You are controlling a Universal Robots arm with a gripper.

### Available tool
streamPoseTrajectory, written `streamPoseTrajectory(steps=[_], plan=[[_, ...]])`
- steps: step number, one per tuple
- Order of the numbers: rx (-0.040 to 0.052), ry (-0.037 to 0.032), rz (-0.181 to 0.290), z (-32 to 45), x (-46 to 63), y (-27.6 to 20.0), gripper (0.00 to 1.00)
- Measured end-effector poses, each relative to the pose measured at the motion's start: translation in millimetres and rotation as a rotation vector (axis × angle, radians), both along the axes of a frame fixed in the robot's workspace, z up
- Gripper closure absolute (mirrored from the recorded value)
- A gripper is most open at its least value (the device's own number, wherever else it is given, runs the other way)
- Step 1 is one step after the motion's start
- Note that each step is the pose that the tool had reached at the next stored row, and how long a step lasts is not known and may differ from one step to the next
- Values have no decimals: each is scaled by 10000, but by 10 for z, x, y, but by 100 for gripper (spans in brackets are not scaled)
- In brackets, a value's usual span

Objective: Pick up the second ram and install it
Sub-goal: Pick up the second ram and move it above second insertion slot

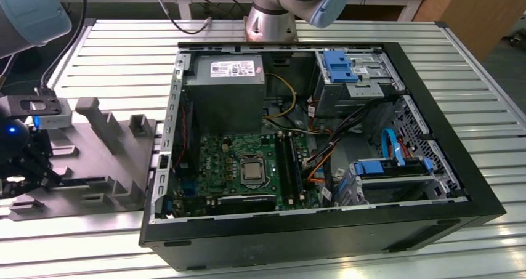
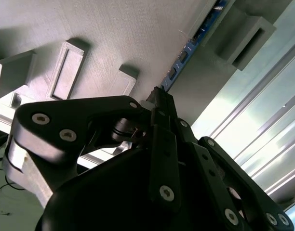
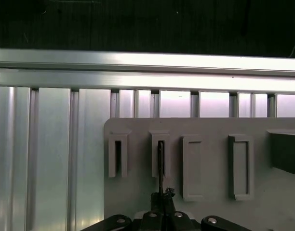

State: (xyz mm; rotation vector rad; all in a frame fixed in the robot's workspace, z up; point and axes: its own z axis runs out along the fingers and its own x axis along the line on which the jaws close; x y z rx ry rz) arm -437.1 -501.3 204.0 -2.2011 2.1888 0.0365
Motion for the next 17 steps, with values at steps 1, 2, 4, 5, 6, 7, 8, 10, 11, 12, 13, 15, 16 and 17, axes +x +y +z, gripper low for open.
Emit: streamPoseTrajectory(steps=[1,2,4,5,6,7,8,10,11,12,13,15,16,17], plan=[[1,0,0,17,0,0,88],[1,0,-1,35,0,0,88],[1,-1,0,78,0,0,88],[1,-1,0,103,0,0,88],[1,-1,0,129,0,0,88],[1,-1,0,155,0,0,88],[1,-1,-1,185,0,0,88],[1,-1,0,242,0,0,88],[1,-1,0,273,0,0,88],[1,-1,0,303,0,0,88],[1,-1,0,340,0,0,88],[2,-2,-1,423,0,1,88],[1,-1,0,463,0,0,88],[0,0,0,505,0,1,88]])
